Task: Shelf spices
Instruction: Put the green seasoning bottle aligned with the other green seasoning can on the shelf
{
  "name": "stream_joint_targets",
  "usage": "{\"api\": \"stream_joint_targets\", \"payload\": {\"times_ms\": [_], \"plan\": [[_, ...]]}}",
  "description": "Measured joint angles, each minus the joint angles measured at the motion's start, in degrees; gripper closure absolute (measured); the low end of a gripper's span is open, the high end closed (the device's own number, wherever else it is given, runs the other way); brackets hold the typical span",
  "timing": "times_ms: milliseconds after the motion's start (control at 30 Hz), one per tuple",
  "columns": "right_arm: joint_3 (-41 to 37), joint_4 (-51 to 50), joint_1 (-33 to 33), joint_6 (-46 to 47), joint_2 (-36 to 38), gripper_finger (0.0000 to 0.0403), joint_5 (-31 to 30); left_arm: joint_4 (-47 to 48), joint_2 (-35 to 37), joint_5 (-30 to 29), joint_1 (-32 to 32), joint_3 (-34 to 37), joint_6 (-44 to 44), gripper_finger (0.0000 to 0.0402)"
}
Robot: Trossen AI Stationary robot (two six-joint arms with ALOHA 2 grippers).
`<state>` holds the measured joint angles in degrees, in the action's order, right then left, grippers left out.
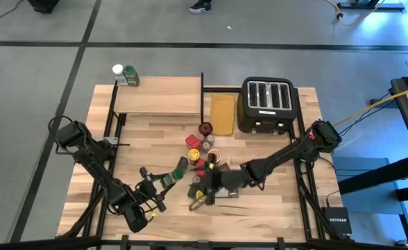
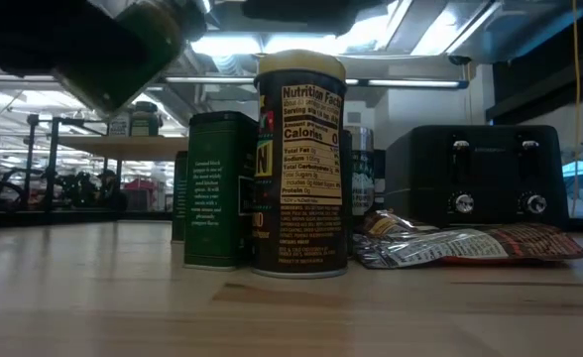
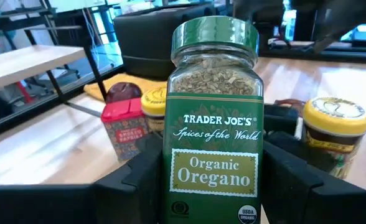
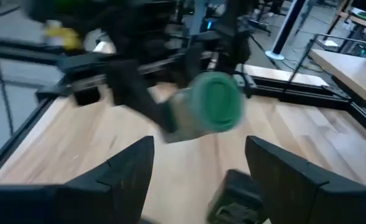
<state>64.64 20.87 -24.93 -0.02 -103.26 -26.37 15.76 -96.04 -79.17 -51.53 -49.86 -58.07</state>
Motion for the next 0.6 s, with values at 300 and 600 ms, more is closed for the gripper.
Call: {"api": "stream_joint_targets", "payload": {"times_ms": [300,600], "plan": [[0.0,0.4,6.1,3.2,0.0,0.0144,21.1,-13.1,0.1,-1.1,0.2,0.0,14.9,0.0207],[0.0,6.3,7.5,-0.7,-0.1,0.0144,24.1,-20.1,0.1,4.4,3.0,-0.1,23.9,0.0207]]}}
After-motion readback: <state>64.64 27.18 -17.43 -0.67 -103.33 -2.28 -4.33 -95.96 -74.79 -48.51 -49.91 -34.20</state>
